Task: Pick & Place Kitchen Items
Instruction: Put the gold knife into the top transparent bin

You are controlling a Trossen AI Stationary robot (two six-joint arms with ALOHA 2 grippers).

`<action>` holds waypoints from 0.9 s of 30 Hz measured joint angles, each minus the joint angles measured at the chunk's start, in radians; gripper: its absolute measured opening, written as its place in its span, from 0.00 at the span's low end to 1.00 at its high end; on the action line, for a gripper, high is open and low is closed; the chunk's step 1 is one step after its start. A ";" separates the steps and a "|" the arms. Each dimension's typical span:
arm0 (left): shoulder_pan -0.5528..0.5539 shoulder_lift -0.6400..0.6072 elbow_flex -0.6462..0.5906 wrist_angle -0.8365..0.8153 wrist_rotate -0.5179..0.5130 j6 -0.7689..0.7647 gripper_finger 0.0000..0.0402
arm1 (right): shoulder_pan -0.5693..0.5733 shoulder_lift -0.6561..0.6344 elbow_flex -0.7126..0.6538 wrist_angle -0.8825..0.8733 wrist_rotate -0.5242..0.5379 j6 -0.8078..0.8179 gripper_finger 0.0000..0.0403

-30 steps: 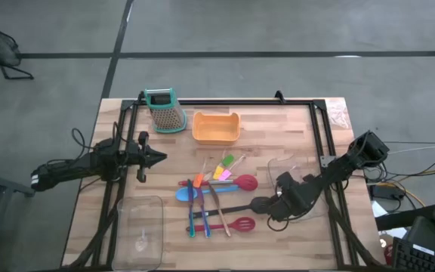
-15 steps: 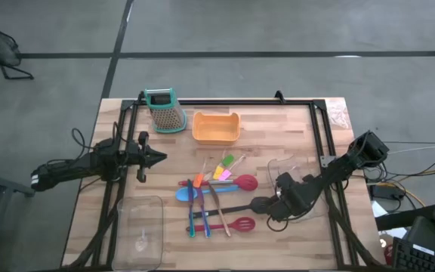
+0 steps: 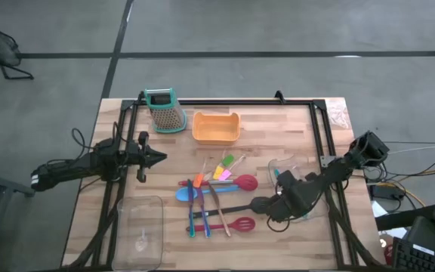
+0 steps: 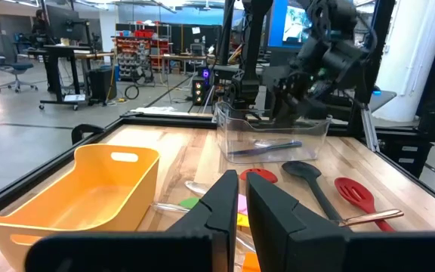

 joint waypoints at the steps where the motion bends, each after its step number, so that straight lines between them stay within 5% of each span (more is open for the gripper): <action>1: 0.000 0.000 0.000 0.000 0.000 0.000 0.09 | 0.000 0.000 0.028 -0.028 0.013 0.006 0.23; 7: 0.000 0.000 0.000 0.000 0.000 0.000 0.09 | 0.000 0.000 0.185 -0.048 0.210 0.020 0.26; 11: 0.000 0.000 0.000 0.000 0.000 0.000 0.09 | -0.007 0.000 0.241 0.109 0.324 -0.044 0.29; 19: 0.000 0.000 0.000 0.000 0.000 0.000 0.09 | -0.050 0.010 0.209 0.721 0.338 -0.447 0.36; 27: 0.000 0.000 0.000 0.000 0.000 0.000 0.09 | -0.084 0.116 0.207 0.830 0.284 -0.481 0.51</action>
